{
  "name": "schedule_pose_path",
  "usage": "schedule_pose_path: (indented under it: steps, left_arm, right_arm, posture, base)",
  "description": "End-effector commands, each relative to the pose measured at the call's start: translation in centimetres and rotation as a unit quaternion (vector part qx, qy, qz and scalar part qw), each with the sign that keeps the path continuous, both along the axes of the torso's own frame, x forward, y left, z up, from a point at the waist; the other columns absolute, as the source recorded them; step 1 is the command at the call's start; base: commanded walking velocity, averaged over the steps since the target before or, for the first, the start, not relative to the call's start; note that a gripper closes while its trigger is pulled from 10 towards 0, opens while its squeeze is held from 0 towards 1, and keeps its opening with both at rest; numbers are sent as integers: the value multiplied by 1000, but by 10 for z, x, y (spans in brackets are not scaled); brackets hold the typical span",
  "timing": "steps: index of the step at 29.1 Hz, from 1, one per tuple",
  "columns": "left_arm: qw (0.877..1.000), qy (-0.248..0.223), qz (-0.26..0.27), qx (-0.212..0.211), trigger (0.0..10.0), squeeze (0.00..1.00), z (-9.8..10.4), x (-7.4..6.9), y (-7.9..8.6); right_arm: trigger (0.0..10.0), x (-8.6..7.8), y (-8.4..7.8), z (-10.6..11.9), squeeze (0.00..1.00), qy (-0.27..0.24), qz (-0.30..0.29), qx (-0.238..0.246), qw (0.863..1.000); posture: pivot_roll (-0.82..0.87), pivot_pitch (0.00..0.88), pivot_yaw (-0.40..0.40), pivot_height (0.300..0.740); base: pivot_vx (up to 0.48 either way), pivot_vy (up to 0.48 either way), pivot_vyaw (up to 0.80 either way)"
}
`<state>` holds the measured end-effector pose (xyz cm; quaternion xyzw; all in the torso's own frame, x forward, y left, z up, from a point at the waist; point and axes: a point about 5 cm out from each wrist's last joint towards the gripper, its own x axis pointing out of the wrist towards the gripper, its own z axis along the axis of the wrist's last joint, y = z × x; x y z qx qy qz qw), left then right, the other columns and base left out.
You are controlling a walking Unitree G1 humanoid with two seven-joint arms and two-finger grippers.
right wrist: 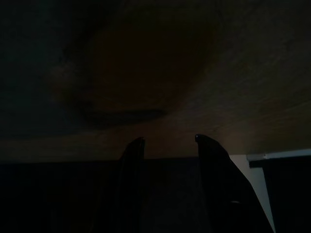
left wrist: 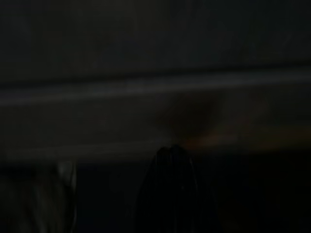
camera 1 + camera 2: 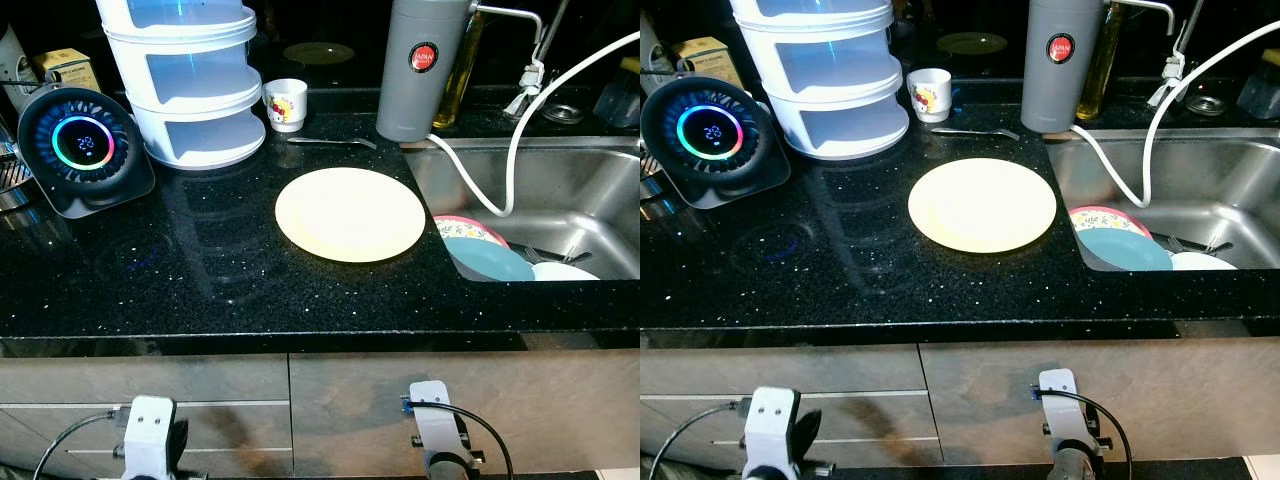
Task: Kitchen organization
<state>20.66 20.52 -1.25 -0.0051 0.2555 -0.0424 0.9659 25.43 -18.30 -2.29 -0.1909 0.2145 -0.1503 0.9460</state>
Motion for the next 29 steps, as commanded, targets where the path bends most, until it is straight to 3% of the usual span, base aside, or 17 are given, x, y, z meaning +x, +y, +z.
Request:
schedule_pose_path:
  steps: [1, 6, 16, 21, 29]
  left_arm:
    - [999, 43, -5, 2, 10000, 0, -10, -7, 4]
    - [992, 122, -20, -22, 10000, 0, -28, -4, 0]
    - [979, 199, -9, -42, 10000, 0, -42, 4, -2]
    - [974, 222, 7, -48, 10000, 0, -41, 9, 1]
    - [978, 202, -8, -53, 10000, 0, -30, 26, -1]
  right_arm:
    - [10000, -4, 0, -4, 0, 10, -1, 3, 1000]
    - [10000, -6, 0, -5, 0, 15, 0, 2, 1000]
    - [10000, -8, -1, -7, 0, 20, 5, 0, 1000]
    - [10000, -9, -1, -8, 0, 21, 5, 0, 1000]
    - [10000, -8, 0, -8, 0, 22, 7, 1, 1000]
  posture:
    - [9, 141, 35, 740]
    - [1, 134, 38, 740]
    - [-1, 131, 35, 740]
    - [-1, 126, 37, 740]
    - [2, 136, 36, 740]
  base:
    - [0, 0, 0]
    - [0, 0, 0]
    - [0, 0, 0]
    - [0, 0, 0]
    - [0, 0, 0]
